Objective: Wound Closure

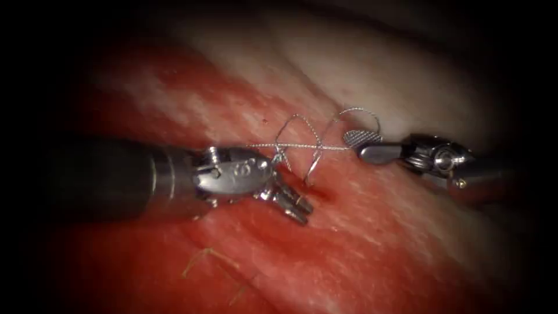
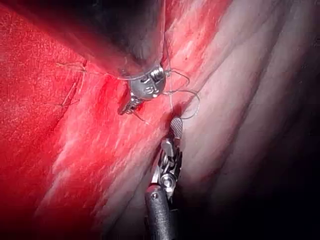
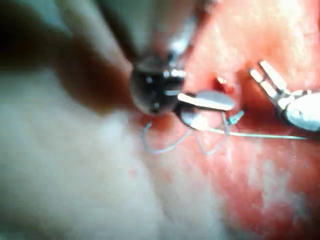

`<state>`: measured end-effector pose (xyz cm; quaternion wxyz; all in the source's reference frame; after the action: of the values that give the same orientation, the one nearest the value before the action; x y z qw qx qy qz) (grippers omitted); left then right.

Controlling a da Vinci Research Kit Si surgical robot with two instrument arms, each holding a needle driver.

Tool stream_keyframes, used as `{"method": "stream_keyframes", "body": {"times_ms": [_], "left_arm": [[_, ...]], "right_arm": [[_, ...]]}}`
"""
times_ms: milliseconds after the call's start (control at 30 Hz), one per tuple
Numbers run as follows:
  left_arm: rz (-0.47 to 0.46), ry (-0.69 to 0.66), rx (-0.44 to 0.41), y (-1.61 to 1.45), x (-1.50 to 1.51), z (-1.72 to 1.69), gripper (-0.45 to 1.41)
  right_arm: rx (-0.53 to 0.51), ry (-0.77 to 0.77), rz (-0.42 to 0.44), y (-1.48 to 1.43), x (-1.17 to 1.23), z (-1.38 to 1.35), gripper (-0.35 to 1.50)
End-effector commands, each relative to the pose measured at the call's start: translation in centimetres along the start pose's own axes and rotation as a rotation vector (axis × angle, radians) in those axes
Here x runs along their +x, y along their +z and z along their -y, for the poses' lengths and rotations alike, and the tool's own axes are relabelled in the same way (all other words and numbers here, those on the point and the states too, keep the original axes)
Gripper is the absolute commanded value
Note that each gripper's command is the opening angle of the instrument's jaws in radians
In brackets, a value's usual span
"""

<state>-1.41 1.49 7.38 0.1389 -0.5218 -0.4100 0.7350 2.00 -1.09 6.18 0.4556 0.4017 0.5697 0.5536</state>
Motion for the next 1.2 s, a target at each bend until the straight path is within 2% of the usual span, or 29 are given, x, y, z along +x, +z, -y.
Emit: {"method": "stream_keyframes", "body": {"times_ms": [33,233,267,300,433,633,833,867,933,1000,1100,1200], "left_arm": [[-0.017,-0.038,-0.025,0.02,0.04,-0.02,-0.45],[-0.032,-0.185,-0.095,-0.06,0.16,-0.11,-0.45],[-0.041,-0.253,-0.137,-0.09,0.18,-0.14,-0.45],[-0.041,-0.253,-0.137,-0.09,0.18,-0.14,-0.45],[-0.080,-0.403,-0.204,-0.19,0.27,-0.19,-0.45],[-0.078,-0.457,-0.229,-0.36,0.39,-0.29,-0.45],[-0.088,-0.478,-0.257,-0.56,0.66,-0.58,-0.45],[-0.117,-0.370,-0.231,-0.60,0.78,-0.65,-0.45],[-0.134,-0.287,-0.204,-0.62,0.83,-0.69,-0.45],[-0.158,-0.106,-0.151,-0.62,0.89,-0.74,-0.45],[-0.159,0.055,-0.080,-0.62,0.95,-0.80,-0.45],[-0.156,0.124,-0.040,-0.64,0.98,-0.83,-0.45]], "right_arm": [[0.001,0.001,0.001,0.05,-0.09,-0.04,1.31],[0.001,0.000,-0.001,0.08,-0.10,-0.05,1.31],[0.001,0.000,0.000,0.08,-0.11,-0.04,1.31],[0.001,0.000,0.000,0.08,-0.11,-0.04,1.31],[0.003,-0.001,0.001,0.07,-0.14,-0.02,1.31],[0.004,-0.001,0.003,0.07,-0.16,-0.01,1.28],[0.000,0.030,0.010,0.07,-0.19,0.03,1.20],[0.001,0.042,0.011,0.07,-0.21,0.05,1.20],[0.002,0.042,0.011,0.07,-0.21,0.05,1.20],[0.000,0.042,0.013,0.07,-0.22,0.06,1.20],[0.001,-0.005,0.015,0.07,-0.22,0.07,1.21],[0.002,-0.076,0.017,0.09,-0.23,0.09,1.26]]}}
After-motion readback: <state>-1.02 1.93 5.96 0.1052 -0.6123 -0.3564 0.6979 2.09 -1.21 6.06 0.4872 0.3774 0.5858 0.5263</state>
